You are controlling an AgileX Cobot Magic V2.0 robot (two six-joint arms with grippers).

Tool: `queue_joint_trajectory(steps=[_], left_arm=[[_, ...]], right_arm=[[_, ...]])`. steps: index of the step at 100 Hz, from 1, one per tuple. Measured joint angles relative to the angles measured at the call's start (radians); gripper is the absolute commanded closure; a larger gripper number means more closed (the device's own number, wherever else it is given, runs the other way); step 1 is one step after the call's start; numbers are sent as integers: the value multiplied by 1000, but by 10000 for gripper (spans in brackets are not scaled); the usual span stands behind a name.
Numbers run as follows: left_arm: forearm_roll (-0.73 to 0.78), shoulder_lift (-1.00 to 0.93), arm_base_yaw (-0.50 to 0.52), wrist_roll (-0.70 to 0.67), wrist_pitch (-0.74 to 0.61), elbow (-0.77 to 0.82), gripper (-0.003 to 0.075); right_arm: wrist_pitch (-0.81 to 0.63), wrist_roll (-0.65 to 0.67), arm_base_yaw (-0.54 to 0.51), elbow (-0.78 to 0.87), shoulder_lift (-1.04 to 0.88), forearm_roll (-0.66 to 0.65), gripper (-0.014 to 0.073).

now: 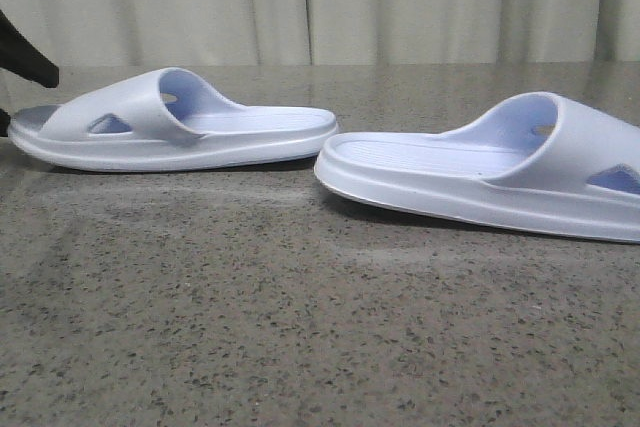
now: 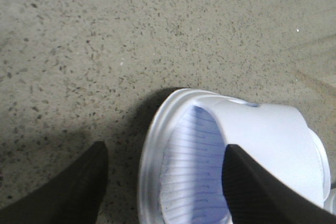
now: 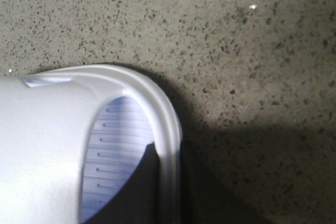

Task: Insert blue slippers together front up
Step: 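Grasp each slipper's sole rim, left gripper one, right gripper the other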

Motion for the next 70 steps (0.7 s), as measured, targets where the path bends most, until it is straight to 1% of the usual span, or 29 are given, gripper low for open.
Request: queue_joint_trajectory(steps=[20,44,50,57,62,64,65,67,70], left_arm=[[-2,14,0,17,16,-6,363],[0,51,-11,29,37,-8,370],[-2,64,-13,31,44,-11,382],[-5,69,-13,31,46,-12,428],[-6,71,-13,31,49,-12,486],[-6,73,-13,32,51,-12,517],[-6,73,-13,32,54,-12,549],[-6,73,-15,32,56,-12,561],[-4,74,-15,32,58,-12,622]], right_arm=[[0,-2,0,0,0,0,701],[0,-2,0,0,0,0,701],[0,-2,0,0,0,0,701],[0,-2,0,0,0,0,701],[0,-2,0,0,0,0,701],[0,-2,0,0,0,0,701],[0,-2,0,0,0,0,701],[0,-2,0,0,0,0,701],[0,-2,0,0,0,0,701]])
